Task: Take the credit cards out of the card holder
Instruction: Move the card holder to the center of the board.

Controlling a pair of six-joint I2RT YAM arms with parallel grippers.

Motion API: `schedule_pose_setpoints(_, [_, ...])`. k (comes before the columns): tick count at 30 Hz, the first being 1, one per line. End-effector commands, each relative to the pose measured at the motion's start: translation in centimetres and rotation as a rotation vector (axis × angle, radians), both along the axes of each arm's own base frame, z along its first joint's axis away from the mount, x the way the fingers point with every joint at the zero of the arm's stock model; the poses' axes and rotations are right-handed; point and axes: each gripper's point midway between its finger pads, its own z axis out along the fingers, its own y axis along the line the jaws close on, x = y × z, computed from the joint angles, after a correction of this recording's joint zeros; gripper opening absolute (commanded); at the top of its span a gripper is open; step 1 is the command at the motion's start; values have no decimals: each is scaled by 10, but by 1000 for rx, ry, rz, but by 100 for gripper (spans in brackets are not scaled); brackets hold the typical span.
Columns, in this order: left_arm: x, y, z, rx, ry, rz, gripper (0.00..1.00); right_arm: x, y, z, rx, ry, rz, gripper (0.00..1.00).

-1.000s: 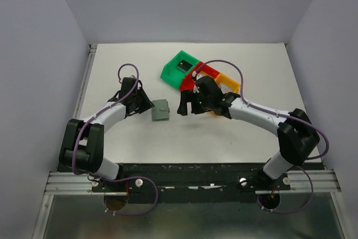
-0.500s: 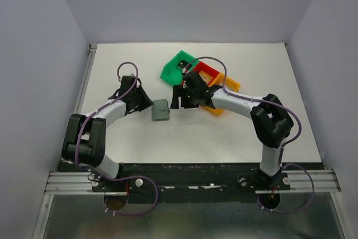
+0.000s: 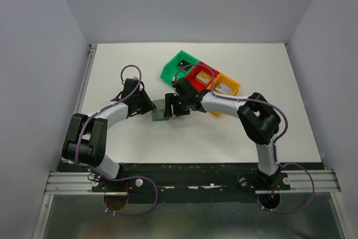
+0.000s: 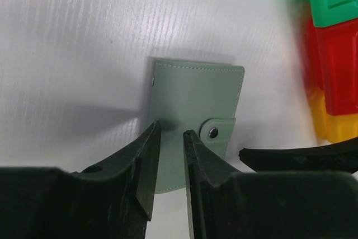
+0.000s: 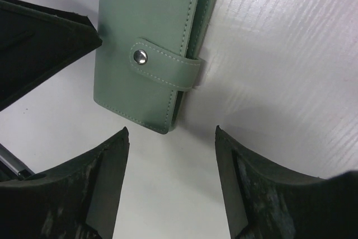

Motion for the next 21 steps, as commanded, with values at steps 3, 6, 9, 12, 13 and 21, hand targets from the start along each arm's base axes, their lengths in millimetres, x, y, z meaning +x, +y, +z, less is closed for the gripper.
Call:
schedule_pose_setpoints(3, [-11, -7, -11, -11, 29, -22, 36, 2, 11, -11, -5, 36, -1, 68])
schedule_pose_setpoints(6, [-13, -5, -10, -3, 27, -14, 36, 5, 11, -11, -8, 34, -11, 67])
schedule_pose_setpoints(9, [-13, -2, -7, 2, 16, 4, 36, 6, 15, -12, -2, 39, -11, 65])
schedule_pose_setpoints(12, [-11, -3, -5, -3, 11, 3, 36, 8, 18, -15, -3, 48, -18, 61])
schedule_pose_setpoints(13, [-10, -4, -6, -4, 16, 1, 36, 8, 19, -15, -2, 52, -16, 60])
schedule_pose_setpoints(21, [-19, -6, -16, 0, 46, -19, 34, -2, 17, -25, 9, 81, 2, 45])
